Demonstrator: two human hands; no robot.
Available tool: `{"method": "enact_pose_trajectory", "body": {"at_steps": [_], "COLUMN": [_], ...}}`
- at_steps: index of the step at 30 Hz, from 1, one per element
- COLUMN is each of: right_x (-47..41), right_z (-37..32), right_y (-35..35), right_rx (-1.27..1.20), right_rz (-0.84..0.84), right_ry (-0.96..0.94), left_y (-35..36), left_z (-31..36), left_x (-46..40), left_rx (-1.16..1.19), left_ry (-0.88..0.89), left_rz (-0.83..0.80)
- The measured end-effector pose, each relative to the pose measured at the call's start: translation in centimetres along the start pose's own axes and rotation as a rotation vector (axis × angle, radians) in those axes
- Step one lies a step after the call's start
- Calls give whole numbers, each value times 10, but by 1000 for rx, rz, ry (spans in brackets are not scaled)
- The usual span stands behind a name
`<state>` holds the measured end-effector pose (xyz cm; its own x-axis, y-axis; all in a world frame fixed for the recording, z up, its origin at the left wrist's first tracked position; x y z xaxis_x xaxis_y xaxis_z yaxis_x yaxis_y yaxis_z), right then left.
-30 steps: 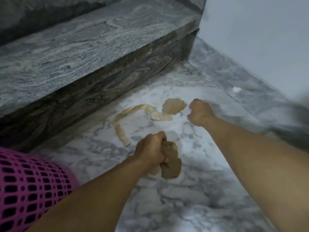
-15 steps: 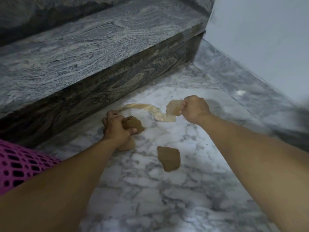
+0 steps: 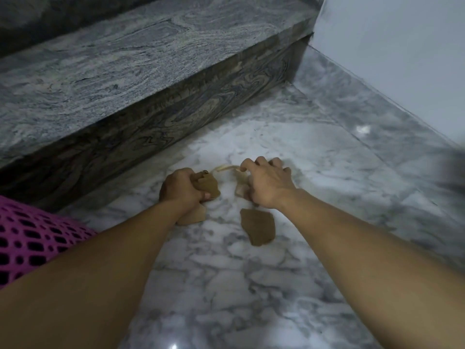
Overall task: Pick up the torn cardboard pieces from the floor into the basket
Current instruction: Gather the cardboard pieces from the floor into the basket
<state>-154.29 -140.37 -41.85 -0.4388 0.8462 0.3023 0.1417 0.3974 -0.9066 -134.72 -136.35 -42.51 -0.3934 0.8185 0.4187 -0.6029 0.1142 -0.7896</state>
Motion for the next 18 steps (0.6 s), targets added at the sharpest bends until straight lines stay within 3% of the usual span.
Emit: {"method": "enact_pose_trajectory", "body": {"at_steps": [6, 12, 16, 18], "right_x": [26, 64, 97, 108], "right_z": [19, 19, -9, -22], "right_y": [-1, -14, 19, 39], "right_rx": [-410, -627, -410, -285], "right_rz": [27, 17, -106, -68], "right_ry": [193, 295, 235, 196], "left_y": [9, -1, -1, 2], "left_z": [-2, -3, -10, -17], "left_x": [23, 44, 69, 81], "left_rx": [-37, -42, -83, -113], "left_ry": [32, -10, -47, -59], "left_rz": [-84, 23, 21, -14]}}
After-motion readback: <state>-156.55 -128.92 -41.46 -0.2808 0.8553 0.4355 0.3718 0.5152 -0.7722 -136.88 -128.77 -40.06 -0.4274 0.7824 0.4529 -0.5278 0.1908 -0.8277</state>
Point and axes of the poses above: each hand's wrist, its own x-axis away from the middle knuckle, its own y-axis out of the palm, z = x × y, the point moved 4 cm from there along -x, towards the middle knuckle, and after that the axes turned 6 degrees about -y, right-handed, at the moved point
